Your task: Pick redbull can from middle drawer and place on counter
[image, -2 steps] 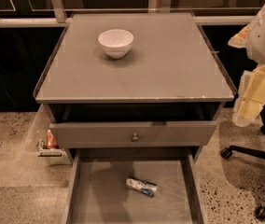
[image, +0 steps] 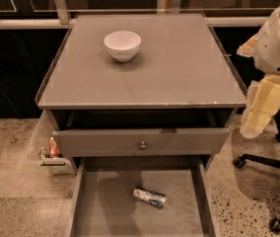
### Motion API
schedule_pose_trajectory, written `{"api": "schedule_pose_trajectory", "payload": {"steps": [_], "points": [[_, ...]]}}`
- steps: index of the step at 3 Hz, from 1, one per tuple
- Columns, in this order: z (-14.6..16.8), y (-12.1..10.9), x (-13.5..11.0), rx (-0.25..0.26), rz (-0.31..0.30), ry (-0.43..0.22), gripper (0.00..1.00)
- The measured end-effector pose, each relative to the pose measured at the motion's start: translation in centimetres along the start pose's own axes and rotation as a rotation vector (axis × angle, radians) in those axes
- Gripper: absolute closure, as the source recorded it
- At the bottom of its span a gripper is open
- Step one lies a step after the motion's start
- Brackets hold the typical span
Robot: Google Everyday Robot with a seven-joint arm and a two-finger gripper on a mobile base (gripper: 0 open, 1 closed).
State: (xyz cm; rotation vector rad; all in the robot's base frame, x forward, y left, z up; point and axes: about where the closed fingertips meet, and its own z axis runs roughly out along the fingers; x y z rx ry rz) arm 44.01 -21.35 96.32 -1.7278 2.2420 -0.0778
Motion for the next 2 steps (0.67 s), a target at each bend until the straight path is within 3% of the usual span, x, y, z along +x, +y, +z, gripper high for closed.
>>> {"api": "schedule_pose_trajectory", "payload": {"steps": [1,2], "points": [[3.5,1.9,0.6,-0.043,0.007,-0.015,0.0],[8.1,5.0,2.3,-0.056,0.004,0.017,0.0]]}}
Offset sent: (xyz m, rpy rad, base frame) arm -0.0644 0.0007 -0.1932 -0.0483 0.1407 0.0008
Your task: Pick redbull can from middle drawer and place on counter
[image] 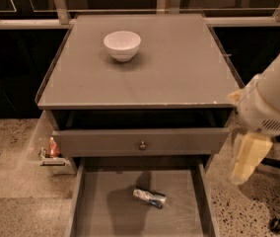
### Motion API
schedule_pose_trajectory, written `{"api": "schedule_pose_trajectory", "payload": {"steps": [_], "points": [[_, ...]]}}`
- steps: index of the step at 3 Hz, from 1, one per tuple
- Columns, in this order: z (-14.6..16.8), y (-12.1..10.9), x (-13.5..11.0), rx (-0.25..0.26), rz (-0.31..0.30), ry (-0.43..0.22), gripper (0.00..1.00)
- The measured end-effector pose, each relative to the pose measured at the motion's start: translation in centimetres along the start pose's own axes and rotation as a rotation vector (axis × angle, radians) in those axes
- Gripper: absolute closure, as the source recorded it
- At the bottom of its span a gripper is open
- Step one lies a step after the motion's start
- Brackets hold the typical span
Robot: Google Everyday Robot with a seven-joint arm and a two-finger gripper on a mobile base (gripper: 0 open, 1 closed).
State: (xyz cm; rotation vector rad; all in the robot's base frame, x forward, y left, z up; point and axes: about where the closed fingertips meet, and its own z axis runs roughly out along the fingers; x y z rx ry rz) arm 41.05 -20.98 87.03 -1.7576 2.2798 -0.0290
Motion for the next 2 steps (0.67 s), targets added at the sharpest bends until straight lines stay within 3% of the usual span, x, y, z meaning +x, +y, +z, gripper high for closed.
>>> {"api": "schedule_pose_trajectory", "payload": {"steps": [1,2], "points": [[5.2,3.2,1.7,-0.016,-0.023,0.014,0.0],[11.0,7.3,3.6,-0.07,-0.039,0.011,0.0]]}}
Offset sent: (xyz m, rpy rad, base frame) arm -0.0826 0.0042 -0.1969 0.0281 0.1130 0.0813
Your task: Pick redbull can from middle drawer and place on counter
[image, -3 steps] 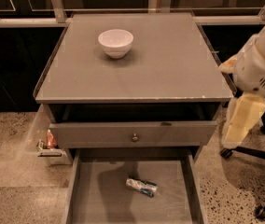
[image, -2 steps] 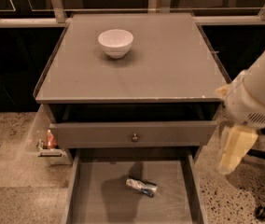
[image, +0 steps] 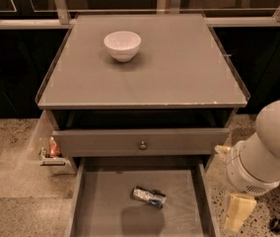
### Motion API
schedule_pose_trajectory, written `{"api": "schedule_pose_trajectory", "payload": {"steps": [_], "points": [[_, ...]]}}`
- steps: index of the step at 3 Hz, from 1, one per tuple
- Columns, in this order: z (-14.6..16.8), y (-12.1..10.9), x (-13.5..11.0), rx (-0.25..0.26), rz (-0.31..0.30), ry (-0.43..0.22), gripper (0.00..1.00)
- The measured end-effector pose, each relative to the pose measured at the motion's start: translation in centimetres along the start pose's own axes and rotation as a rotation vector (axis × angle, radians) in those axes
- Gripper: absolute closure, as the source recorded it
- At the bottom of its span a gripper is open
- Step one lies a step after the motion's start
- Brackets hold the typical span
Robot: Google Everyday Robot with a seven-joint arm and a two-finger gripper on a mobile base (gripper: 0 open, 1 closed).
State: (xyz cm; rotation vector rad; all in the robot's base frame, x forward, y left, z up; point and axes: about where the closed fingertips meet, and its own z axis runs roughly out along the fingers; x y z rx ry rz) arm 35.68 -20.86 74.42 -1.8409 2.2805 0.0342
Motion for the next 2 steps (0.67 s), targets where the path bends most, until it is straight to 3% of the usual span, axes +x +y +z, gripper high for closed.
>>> {"api": "schedule_pose_trajectory", "payload": {"steps": [1,2], "points": [[0.0,0.0,0.0,0.0,0.0,0.0,0.0],[3.3,0.7,0.0,-0.05,0.033,-0.033,0.0]]}}
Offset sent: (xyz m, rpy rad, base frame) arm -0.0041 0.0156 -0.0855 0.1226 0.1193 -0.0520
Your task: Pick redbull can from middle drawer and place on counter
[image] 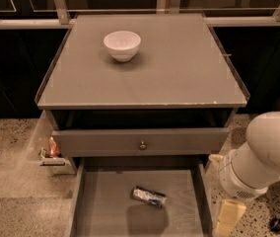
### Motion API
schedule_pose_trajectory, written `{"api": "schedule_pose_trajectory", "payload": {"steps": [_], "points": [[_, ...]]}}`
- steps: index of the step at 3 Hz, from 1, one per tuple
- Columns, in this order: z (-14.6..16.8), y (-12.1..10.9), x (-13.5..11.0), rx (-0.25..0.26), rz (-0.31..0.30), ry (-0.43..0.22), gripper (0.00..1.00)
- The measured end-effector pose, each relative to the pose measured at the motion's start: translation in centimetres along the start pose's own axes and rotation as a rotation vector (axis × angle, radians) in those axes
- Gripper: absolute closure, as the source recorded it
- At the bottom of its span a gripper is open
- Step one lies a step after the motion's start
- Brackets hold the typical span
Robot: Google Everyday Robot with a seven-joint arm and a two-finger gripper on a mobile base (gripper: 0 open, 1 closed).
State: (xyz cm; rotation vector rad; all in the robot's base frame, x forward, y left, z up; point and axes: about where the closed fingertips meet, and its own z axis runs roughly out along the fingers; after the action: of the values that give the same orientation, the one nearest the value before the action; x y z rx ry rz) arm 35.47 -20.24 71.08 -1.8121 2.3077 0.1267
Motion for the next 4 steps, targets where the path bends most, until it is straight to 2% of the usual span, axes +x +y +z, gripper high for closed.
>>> {"api": "schedule_pose_trajectory", "payload": {"steps": [1,2,3,4], "points": [[7.1,1.3,0.0,-0.078,0.066,-0.05,0.0],[13.1,1.1,-0.7,-0.101,0.127,-0.141,0.0],[17.4,0.1,-1.8,-0.104,0.169,-0.251,0.0],[21.0,-0.5,-2.9,-0.134,0.229,-0.329,0.0]]}}
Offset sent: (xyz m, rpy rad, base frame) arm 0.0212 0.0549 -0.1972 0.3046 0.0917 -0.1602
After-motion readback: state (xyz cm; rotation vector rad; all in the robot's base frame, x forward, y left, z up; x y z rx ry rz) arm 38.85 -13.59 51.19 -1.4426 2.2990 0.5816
